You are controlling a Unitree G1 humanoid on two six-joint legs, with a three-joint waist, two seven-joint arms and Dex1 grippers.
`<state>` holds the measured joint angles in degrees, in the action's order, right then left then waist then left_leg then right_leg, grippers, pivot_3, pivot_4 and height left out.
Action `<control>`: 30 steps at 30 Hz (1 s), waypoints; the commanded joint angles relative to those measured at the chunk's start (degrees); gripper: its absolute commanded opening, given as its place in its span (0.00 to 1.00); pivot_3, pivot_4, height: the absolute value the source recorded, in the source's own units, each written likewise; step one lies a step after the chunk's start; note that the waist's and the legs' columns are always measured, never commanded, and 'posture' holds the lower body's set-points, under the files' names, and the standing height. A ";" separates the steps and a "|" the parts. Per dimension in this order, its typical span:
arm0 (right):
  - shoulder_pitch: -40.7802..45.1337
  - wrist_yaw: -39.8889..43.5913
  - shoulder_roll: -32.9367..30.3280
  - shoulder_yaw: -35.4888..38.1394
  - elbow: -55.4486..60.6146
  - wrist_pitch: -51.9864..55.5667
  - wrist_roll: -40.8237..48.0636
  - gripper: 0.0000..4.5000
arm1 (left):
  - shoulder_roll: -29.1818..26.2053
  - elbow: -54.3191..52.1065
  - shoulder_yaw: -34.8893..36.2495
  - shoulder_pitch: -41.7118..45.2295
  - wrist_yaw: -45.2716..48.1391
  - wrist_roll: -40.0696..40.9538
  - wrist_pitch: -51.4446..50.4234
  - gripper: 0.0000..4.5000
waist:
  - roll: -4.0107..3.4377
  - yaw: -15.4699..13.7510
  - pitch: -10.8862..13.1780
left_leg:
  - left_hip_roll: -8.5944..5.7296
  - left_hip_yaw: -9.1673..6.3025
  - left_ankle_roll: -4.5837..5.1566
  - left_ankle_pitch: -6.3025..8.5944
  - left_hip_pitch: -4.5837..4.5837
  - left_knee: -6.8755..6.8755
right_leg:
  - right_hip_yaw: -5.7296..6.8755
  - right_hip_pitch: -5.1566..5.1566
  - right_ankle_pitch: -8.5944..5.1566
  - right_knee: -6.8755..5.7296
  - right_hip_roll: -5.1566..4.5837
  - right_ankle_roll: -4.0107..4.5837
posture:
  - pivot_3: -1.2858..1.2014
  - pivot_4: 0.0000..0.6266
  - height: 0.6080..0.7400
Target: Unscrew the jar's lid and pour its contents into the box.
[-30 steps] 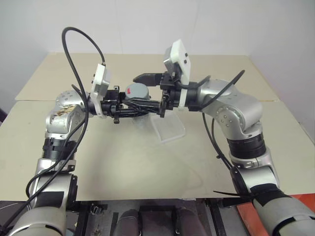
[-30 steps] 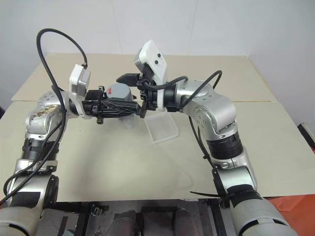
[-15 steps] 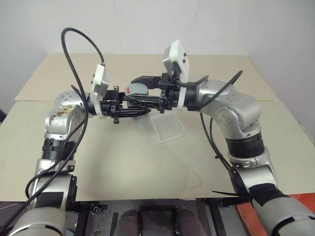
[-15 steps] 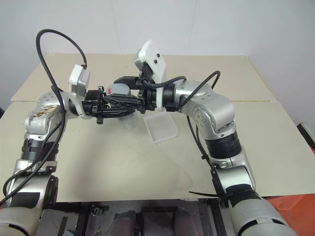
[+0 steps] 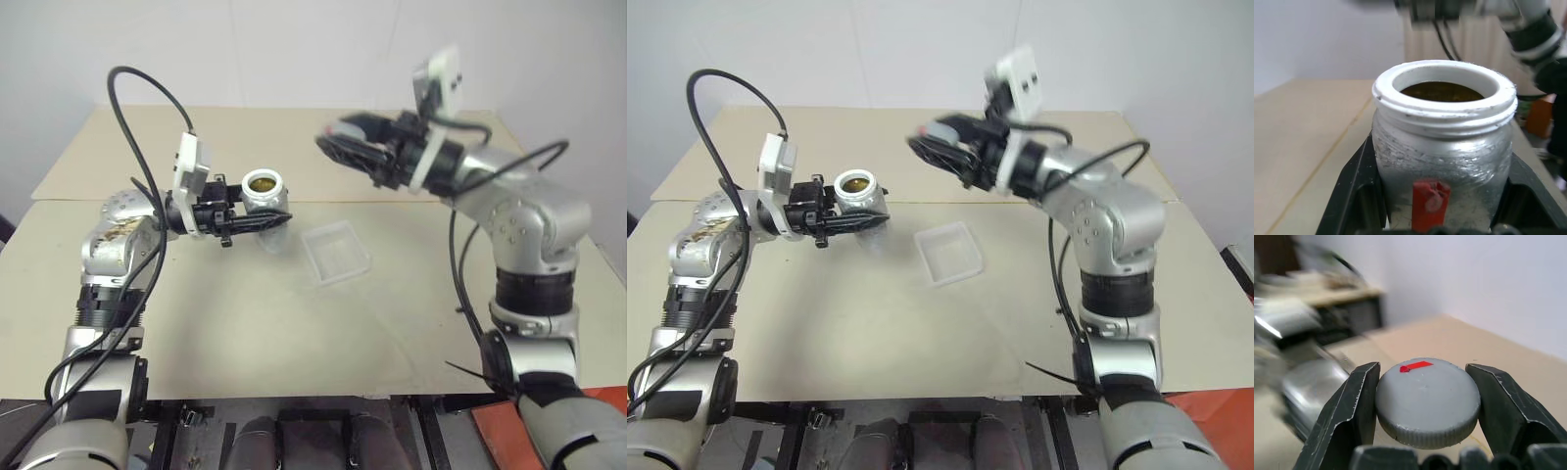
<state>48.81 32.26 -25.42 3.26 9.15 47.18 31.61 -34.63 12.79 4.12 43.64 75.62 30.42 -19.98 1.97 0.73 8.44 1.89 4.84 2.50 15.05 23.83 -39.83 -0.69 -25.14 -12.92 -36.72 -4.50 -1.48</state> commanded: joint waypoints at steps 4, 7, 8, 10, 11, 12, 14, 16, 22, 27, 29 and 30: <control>-15.89 -11.56 0.61 1.84 -0.05 -10.24 -11.93 0.61 | -1.27 -4.08 4.90 -3.20 -9.08 0.12 -0.85 0.45 | 0.00 0.07 0.00 | 0.00 0.03 -0.02 -0.02 0.02 0.01 | -0.05 -0.03 0.00 -0.02 -0.02 0.00 | 0.52 0.24 1.00; -19.36 -17.32 2.79 -0.30 -4.64 -15.48 -18.83 0.61 | -0.43 -5.37 5.37 -4.41 -13.11 -0.44 -1.07 0.45 | 0.00 0.40 0.00 | 0.00 0.04 -0.05 -0.03 -0.02 0.00 | -0.10 -0.04 0.00 -0.06 0.00 0.00 | 0.52 0.24 1.00; -19.69 -19.48 3.69 -0.51 -6.42 -16.79 -20.74 0.61 | -0.11 -5.89 5.38 -4.80 -13.98 -0.42 -1.15 0.45 | 0.00 0.41 0.00 | -0.01 0.04 -0.06 -0.04 -0.05 0.00 | -0.11 -0.03 0.00 -0.04 0.01 0.00 | 0.52 0.24 1.00; -20.68 -21.70 4.77 -1.28 -9.83 -19.56 -23.74 0.61 | 0.80 -7.04 5.07 -5.76 -16.55 -1.29 -0.68 0.45 | 0.00 0.40 0.00 | 0.00 0.04 -0.10 -0.06 -0.11 0.00 | -0.12 -0.01 0.00 -0.04 0.02 0.00 | 0.52 0.24 1.00; -21.11 -21.74 5.00 -1.54 -10.73 -19.93 -24.42 0.61 | 1.20 -7.42 4.84 -6.06 -17.82 -1.93 -0.29 0.45 | 0.00 0.33 0.00 | -0.01 0.05 -0.11 -0.07 -0.11 0.00 | -0.13 -0.02 0.00 -0.04 0.01 0.00 | 0.52 0.24 1.00; -21.63 -21.46 5.52 -1.35 -11.04 -19.64 -24.08 0.61 | 1.71 -7.63 4.74 -6.20 -19.23 -2.49 -0.05 0.45 | 0.00 0.30 0.00 | -0.01 0.04 -0.12 -0.07 -0.11 0.00 | -0.13 -0.02 0.00 -0.04 0.02 0.00 | 0.52 0.24 1.00; -23.27 -18.78 5.17 -2.28 -9.86 -18.98 -23.51 0.61 | 2.46 -7.75 4.66 -6.05 -21.58 -3.14 -0.21 0.45 | 0.00 0.15 0.00 | 0.00 0.04 -0.12 -0.07 -0.10 0.00 | -0.12 -0.01 0.00 -0.05 0.02 0.00 | 0.52 0.24 1.00; -24.96 -17.45 4.29 -3.77 -8.56 -17.72 -24.53 0.61 | 3.16 -7.83 4.02 -5.86 -23.77 -4.75 0.66 0.45 | 0.00 0.08 0.00 | -0.01 0.03 -0.11 -0.07 -0.08 0.00 | -0.12 0.00 0.01 -0.07 0.02 0.00 | 0.52 0.24 1.00; -26.20 -12.34 2.25 -3.61 -4.10 -12.39 -21.84 0.96 | 7.05 -4.25 -1.04 -3.08 -32.74 -15.95 10.31 0.45 | 0.00 -0.30 0.00 | -0.05 0.02 -0.08 -0.05 -0.06 0.00 | -0.10 0.04 0.01 -0.03 -0.01 -0.01 | 0.52 0.24 1.00; -19.96 -2.98 -4.22 1.59 2.78 1.84 -11.00 0.99 | 7.64 5.91 -8.84 2.25 -40.70 -32.53 31.19 0.45 | 0.00 -0.44 0.00 | -0.08 0.02 -0.07 -0.04 -0.07 -0.02 | -0.11 0.04 0.02 0.00 0.00 0.01 | 0.52 0.24 1.00; -16.33 3.47 -8.29 3.27 4.93 10.39 -3.29 0.99 | 6.17 12.08 -13.24 5.97 -47.64 -42.78 41.78 0.45 | 0.00 -0.40 0.00 | -0.06 0.03 -0.06 -0.04 -0.08 0.00 | -0.11 0.04 0.04 0.02 0.02 0.03 | 0.52 0.24 1.00; -15.11 6.23 -10.19 3.46 6.02 12.79 -0.54 0.99 | 4.71 15.30 -16.61 8.75 -53.57 -50.31 47.49 0.45 | 0.00 -0.45 0.00 | -0.05 0.02 -0.05 -0.03 -0.08 0.00 | -0.10 0.03 0.04 0.03 0.03 0.03 | 0.52 0.24 1.00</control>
<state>31.86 33.27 -33.59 4.72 11.04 54.60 24.76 -27.82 24.67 -8.77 48.18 30.85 -9.00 16.80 1.98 0.28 8.44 1.85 4.86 2.46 15.02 23.74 -39.80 -0.78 -25.10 -12.88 -36.70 -4.46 -1.45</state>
